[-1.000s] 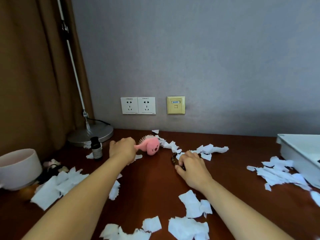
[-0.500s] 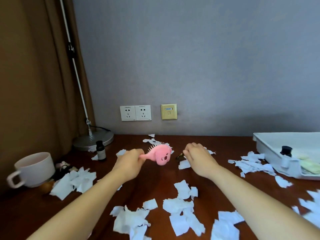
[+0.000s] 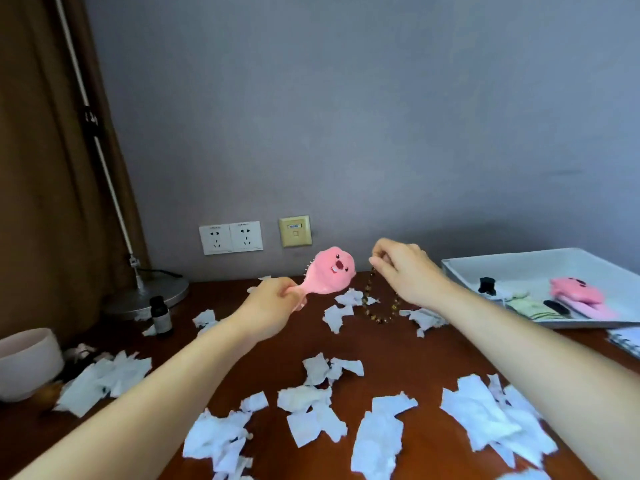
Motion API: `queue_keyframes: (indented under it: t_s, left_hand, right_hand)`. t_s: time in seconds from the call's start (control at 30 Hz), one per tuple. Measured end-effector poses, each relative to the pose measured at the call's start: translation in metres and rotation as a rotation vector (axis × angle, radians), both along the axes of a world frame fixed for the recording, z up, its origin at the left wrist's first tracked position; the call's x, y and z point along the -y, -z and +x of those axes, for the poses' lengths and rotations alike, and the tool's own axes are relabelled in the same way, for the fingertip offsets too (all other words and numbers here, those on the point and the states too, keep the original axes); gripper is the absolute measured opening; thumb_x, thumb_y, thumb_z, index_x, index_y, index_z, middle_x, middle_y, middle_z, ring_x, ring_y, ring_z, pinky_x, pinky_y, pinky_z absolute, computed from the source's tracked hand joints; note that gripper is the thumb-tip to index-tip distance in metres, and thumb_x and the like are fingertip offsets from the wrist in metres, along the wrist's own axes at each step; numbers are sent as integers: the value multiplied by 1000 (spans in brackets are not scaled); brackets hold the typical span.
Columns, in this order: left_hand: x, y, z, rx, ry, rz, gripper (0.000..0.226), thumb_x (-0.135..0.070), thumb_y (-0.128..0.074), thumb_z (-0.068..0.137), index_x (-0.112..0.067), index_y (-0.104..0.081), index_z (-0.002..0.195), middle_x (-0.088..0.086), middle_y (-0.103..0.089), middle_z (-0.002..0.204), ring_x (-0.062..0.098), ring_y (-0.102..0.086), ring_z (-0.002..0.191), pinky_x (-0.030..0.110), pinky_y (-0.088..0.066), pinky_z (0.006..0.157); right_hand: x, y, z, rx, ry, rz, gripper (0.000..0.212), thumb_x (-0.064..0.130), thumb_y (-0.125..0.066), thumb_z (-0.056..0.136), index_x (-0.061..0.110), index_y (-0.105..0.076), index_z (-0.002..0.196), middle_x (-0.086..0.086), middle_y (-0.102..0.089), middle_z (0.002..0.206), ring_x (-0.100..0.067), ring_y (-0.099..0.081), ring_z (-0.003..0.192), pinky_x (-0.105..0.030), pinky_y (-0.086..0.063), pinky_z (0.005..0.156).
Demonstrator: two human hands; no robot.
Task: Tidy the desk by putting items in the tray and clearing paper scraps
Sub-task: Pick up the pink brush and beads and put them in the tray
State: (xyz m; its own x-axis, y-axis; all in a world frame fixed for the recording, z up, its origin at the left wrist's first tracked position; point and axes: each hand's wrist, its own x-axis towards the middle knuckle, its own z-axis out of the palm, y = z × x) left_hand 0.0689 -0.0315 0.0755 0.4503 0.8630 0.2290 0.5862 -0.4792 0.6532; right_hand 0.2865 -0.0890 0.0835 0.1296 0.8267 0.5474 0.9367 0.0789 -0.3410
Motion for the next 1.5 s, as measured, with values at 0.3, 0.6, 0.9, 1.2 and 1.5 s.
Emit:
queue_keyframes:
  t_s: [0.3,0.6,0.9,1.2,1.5]
  left_hand:
    - [29,-22,91,91,239,-99,21,-21,-50,95,-15,-69,89,8,-56,83,20,-44,78,22,-32,60]
    - [28,-30,189,136,296,-36,14,-22,-66,86,-9,-68,85,1,-63,75,15,-54,73,23,-43,66]
    - [16,-34,313,-10,243,37,11,-23,-65,81,-18,-69,72,6,-67,81,26,-62,90,28,-48,79]
    - [11,-8,429,-94,128,-8,33,-29,-67,76,-9,-68,102,12,-66,111,30,-61,106,34,-51,87]
    - [11,16,488,-54,68,-38,32,-14,-56,90,-1,-56,119,18,-54,130,37,-53,120,35,-44,95]
  right_hand:
    - [51,-26,95,69,130,-23,12,14,-54,91,16,-63,98,11,-51,66,-20,-48,76,-29,-42,74]
    - [88,-33,186,61,316,-8,15,7,-55,88,12,-66,97,12,-46,59,-24,-44,74,-27,-37,72]
    - [97,-26,265,9,504,-55,18,5,-55,87,9,-67,100,-2,-52,77,-30,-55,88,-28,-41,79]
    - [90,-8,332,-26,673,-85,20,7,-52,87,13,-65,100,-17,-66,105,-36,-59,102,-35,-48,85]
    - [99,12,365,6,723,-218,21,7,-50,84,22,-65,85,-14,-67,108,-35,-60,104,-36,-52,85]
